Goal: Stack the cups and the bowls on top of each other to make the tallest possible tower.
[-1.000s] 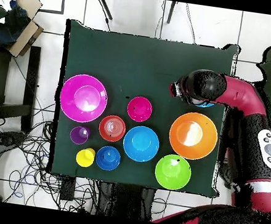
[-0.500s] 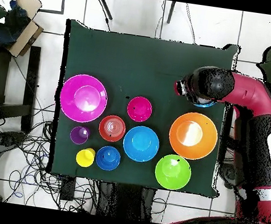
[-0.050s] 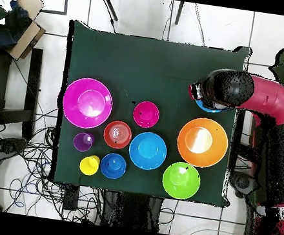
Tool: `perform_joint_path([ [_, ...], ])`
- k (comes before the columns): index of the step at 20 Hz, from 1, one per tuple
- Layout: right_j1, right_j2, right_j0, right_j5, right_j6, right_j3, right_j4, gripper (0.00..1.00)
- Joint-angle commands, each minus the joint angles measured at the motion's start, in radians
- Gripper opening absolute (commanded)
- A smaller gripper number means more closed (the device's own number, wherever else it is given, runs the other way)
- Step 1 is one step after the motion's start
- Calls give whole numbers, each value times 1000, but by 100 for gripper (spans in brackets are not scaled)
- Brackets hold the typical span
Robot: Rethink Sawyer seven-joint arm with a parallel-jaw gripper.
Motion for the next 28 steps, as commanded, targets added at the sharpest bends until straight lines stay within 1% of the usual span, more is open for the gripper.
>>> perform_joint_path([
  [1,12,6,1,4,-182,81,-39,100],
  [11,40,17,1,21,-215,46,-42,100],
  [21,73,21,-3,-7,-220,30,-49,100],
  [28,98,13,-14,-48,-210,26,-66,100],
])
